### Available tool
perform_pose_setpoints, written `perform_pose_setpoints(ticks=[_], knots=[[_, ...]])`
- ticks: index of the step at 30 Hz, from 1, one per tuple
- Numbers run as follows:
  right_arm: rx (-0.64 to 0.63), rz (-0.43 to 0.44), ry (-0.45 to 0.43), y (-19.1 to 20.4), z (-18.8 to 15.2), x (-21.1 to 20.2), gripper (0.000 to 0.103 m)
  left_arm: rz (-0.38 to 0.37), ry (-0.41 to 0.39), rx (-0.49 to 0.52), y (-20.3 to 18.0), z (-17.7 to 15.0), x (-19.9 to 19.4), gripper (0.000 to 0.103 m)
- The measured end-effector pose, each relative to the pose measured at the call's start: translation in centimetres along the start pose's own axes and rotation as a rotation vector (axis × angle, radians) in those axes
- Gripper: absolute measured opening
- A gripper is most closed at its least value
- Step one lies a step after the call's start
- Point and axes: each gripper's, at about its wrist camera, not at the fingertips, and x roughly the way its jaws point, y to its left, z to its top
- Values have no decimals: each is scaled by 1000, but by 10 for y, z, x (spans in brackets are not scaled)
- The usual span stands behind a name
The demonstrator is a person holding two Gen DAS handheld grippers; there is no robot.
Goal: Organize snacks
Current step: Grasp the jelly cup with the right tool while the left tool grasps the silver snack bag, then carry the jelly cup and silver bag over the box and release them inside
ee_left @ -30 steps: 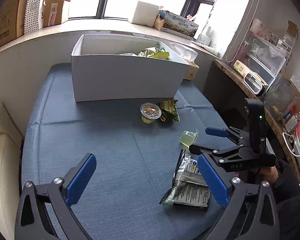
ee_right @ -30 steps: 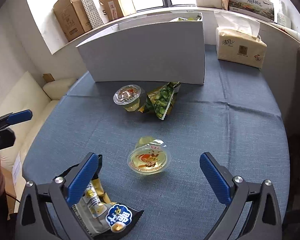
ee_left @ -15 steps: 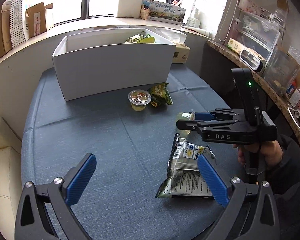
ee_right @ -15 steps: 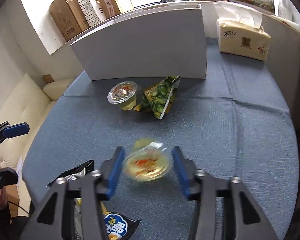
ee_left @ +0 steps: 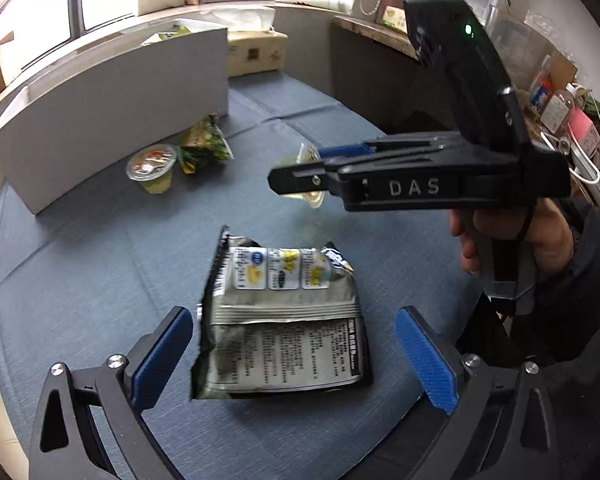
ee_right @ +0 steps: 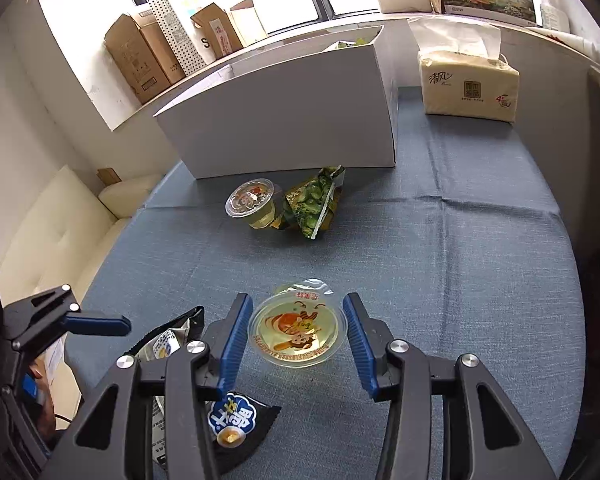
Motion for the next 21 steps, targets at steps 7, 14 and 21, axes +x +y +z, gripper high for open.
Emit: perform_pose_setpoints(ticks=[7, 14, 21], knots=[[50, -3, -54, -15, -7, -27, 51, 59, 80, 44, -12, 3, 36, 103], [100, 3, -59, -26, -13, -33, 51, 29, 36, -25, 5, 5, 24, 75], [98, 21, -69, -23, -10, -36, 51, 2, -77, -194, 54, 4, -26, 73]])
